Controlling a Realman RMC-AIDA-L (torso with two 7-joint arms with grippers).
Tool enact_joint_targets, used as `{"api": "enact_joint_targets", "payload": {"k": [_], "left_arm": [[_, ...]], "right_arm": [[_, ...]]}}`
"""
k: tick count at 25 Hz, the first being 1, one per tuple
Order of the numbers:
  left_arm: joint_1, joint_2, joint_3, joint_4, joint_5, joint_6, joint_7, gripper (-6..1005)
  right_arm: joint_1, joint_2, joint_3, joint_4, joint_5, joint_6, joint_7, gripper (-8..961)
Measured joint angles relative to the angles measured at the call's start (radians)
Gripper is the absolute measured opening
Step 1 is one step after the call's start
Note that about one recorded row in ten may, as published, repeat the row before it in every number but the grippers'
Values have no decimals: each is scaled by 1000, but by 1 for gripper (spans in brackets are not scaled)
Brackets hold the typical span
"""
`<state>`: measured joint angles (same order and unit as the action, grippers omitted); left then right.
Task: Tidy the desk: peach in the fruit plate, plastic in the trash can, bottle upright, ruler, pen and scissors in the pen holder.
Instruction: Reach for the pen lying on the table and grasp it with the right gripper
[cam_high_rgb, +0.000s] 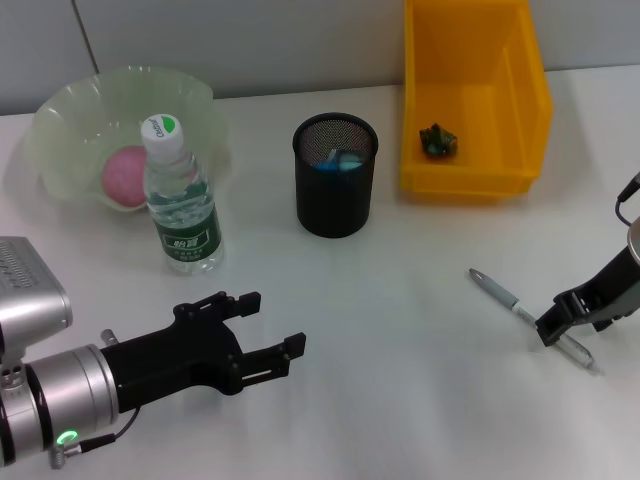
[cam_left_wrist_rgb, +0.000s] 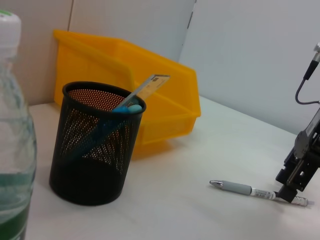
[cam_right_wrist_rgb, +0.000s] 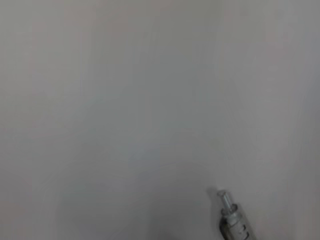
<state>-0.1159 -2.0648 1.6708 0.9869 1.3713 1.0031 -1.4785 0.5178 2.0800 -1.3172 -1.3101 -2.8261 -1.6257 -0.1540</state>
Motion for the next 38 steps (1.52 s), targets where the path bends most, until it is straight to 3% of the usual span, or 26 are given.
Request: {"api": "enact_joint_targets", "payload": {"k": [8,13,16,32,38], "left_arm": [[4,1,2,3,0,2,-10,824],[3,2,-3,4,0,13,-12,824],[1,3,-2,4,1,25,-13,824],[8,6,-2,1,4,40,-12,825],[10,11,-3,2,4,48,-12,825]], "right_arm": [[-6,1,-46,-13,-2,7,71,631],[-7,2,-47,-1,-3,22,71,387],[-8,2,-47,-7,-3,19,71,300],[-52,3,-132,-43,-29,92,170,161],[-70,2,-161,-72,-25,86,212,297]]}}
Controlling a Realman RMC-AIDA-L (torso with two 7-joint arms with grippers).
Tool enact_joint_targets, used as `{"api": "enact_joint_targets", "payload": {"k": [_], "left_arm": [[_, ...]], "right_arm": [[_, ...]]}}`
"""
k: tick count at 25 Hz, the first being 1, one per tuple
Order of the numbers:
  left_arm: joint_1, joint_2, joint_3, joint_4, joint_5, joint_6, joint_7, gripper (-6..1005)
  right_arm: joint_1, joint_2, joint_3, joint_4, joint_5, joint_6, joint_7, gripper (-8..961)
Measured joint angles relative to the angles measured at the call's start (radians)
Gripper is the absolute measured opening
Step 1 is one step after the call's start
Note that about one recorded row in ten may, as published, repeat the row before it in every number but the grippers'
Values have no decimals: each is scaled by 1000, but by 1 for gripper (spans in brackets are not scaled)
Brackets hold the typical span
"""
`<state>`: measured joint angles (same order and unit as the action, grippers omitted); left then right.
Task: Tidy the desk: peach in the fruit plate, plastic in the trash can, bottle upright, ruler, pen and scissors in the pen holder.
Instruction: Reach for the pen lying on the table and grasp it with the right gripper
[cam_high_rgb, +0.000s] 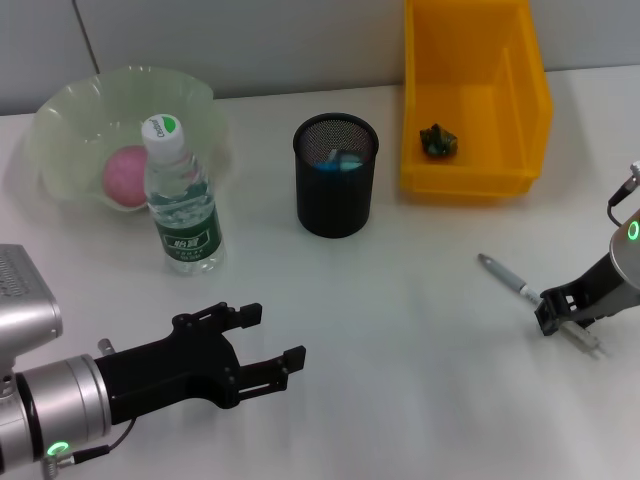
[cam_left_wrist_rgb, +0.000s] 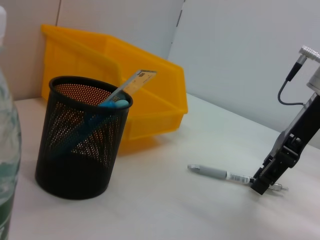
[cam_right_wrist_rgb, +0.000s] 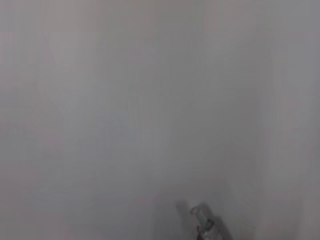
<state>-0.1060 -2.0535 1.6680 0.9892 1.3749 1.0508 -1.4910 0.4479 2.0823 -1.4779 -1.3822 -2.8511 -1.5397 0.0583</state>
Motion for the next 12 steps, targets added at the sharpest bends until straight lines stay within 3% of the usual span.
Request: {"api": "enact_joint_targets", "payload": {"k": [5,12], "left_arm": [[1,1,0,0,0,0,0,824],[4,3,-1,0,0,4,0,824]], "right_arm": [[-10,0,-11,-7,-3,3,2,453],[-14,0,-11,-14,-3,13,17,448]]}}
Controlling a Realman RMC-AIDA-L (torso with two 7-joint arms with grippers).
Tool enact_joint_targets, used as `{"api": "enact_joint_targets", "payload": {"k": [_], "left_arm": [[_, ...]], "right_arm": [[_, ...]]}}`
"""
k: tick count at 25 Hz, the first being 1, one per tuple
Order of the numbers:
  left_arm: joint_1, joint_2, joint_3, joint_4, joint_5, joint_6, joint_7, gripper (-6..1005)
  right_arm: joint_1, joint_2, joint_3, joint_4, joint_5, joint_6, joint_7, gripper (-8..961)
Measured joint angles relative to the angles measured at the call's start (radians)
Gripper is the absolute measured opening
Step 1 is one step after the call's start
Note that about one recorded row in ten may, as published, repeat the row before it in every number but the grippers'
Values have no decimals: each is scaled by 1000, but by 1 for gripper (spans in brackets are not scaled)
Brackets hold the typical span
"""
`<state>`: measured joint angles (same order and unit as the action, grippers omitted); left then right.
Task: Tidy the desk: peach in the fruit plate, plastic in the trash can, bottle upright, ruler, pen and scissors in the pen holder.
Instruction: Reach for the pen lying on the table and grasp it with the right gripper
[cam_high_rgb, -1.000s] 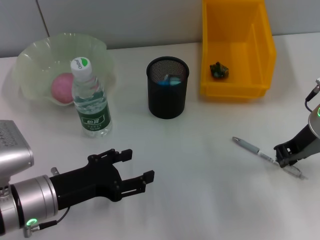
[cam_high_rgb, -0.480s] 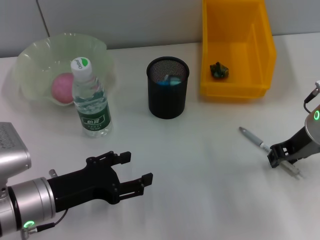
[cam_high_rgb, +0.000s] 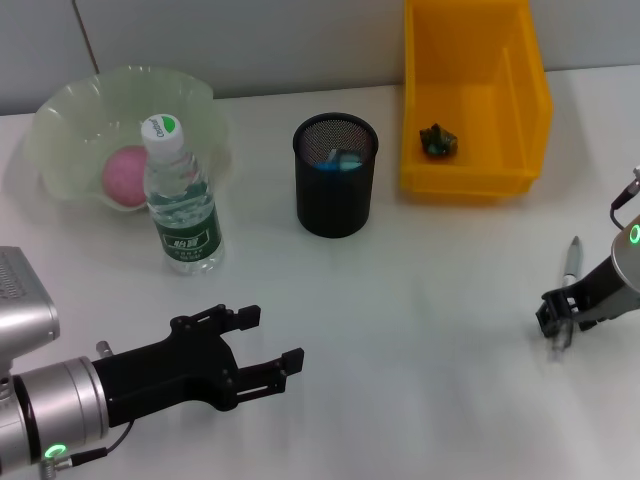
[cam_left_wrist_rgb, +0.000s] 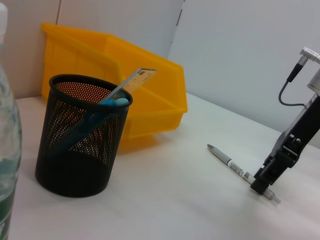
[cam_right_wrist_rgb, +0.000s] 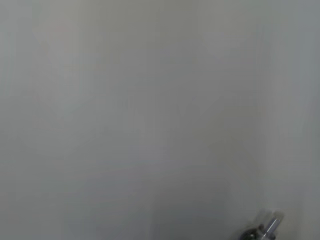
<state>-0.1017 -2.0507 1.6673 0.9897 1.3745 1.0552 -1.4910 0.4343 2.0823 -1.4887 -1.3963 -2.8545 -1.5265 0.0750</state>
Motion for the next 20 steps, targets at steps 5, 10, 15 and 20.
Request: {"api": "enact_joint_targets", "payload": {"k": [5,10,15,20], "left_arm": [[1,1,-13,1,0,15,1,824],[1,4,-27,0,0,34,7,824],[1,16,-40,-4,0,50,11,824],[-1,25,-46,-1,0,69,8,825]], "right_arm": [[5,-1,5,-34,30,-26,12,447],[26,-4,12,-39,55,-69,41,356],[38,-1,-40,-56,17,-69,218,193],[47,-1,-59,-105,0,-116,364,96]]}}
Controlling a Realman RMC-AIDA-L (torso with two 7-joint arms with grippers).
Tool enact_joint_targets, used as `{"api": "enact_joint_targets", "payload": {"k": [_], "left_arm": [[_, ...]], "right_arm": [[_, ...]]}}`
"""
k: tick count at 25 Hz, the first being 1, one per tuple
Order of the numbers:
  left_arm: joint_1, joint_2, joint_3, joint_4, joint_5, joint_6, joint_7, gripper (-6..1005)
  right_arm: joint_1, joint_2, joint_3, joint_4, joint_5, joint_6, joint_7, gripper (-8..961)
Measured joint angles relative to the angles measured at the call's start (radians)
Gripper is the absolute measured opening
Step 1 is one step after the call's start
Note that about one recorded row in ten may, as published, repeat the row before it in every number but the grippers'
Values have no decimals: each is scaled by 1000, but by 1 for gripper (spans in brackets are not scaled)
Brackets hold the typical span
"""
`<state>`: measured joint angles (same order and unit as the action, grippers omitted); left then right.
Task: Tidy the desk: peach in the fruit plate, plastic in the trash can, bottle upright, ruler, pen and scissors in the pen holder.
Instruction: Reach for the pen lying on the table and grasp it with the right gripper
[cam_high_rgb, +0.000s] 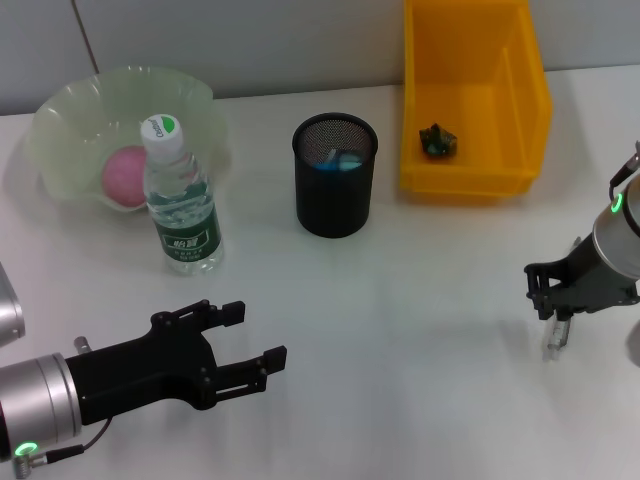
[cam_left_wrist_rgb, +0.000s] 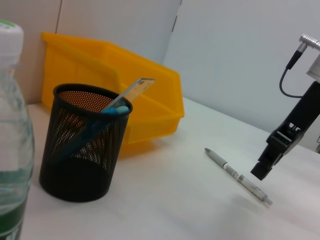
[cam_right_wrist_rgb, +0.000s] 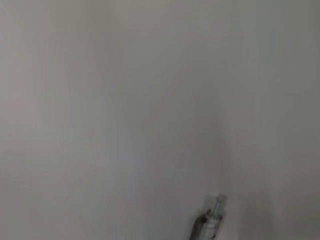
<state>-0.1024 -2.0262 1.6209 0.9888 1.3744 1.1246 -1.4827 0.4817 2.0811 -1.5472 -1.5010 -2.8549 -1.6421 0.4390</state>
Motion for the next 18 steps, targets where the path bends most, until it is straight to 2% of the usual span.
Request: {"api": "enact_joint_targets", "payload": {"k": [3,9,13,14,18], "left_arm": [[-7,1,-5,-6,0,6,2,825],[-11,5,-20,-8,21,9,3,825],[-16,-5,-56,-10,58,27,0,825],[-18,-14,-83,-11,82,46,-3,825],[-18,-19,-101,-12,97,56,-6,825]], "right_arm": [[29,-1,-25,4,-29,-36,109,102],[40,0,-33,2,-47,-75,162,303],[37,1,-39,7,-54,-71,183,346],[37,1,-44,12,-55,-65,186,357],[33,3,-56,47,-55,-5,201,389]]}}
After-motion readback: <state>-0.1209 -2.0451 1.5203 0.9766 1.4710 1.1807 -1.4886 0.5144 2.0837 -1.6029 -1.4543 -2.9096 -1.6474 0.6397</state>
